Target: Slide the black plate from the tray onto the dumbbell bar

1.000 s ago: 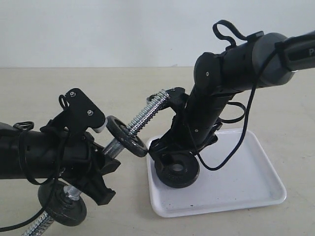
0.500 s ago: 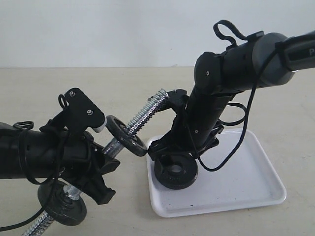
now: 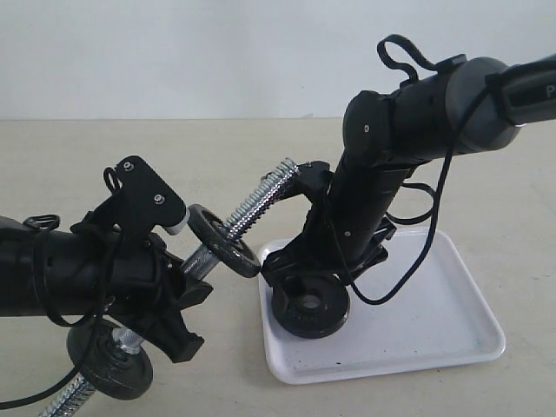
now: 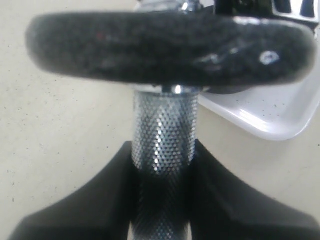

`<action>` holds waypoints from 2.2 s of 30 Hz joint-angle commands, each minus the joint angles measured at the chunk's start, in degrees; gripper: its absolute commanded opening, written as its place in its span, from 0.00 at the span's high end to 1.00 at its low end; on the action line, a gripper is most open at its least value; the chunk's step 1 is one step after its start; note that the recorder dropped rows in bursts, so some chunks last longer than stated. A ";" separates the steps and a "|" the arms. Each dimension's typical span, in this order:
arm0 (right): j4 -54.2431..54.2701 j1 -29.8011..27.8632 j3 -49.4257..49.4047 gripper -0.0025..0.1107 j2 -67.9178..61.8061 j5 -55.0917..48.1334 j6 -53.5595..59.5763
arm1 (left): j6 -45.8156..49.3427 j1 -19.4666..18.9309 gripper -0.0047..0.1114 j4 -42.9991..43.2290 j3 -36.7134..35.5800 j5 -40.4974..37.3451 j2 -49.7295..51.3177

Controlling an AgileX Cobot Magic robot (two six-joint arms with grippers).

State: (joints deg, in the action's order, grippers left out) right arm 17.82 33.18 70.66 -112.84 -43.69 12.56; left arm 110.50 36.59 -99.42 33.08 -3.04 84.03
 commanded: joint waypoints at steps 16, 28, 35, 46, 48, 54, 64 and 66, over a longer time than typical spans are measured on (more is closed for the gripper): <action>-0.71 0.16 0.25 0.24 0.14 -1.41 3.45 | 0.08 0.10 0.92 -0.53 2.55 -2.82 -2.60; 0.36 0.16 0.25 0.05 0.14 -4.17 4.51 | -0.62 0.10 0.92 -0.53 3.82 -3.06 -2.60; 3.75 0.72 0.25 0.05 0.14 -1.72 3.84 | -0.93 0.10 0.92 -0.53 3.94 -3.06 -2.60; -1.61 4.08 0.25 0.05 0.14 2.22 0.40 | -1.66 0.10 0.92 -0.53 3.94 -3.06 -2.60; -4.91 4.08 0.13 0.05 0.14 1.54 -1.87 | -1.64 0.10 0.92 -0.53 3.94 -3.17 -2.60; -10.15 4.08 -2.81 0.05 0.14 1.93 -4.72 | -1.64 0.10 0.92 -0.53 3.94 -3.17 -2.60; -6.78 4.08 -3.98 0.05 0.14 4.42 -5.18 | -1.64 0.10 0.92 -0.53 3.94 -3.17 -2.60; -6.78 4.08 -3.98 0.05 0.14 5.58 -5.18 | -1.64 0.10 0.92 -0.53 3.94 -3.17 -2.60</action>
State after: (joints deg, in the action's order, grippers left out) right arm 10.35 37.15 67.28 -112.94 -40.02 7.39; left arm 109.69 36.59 -98.96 34.27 -3.59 84.02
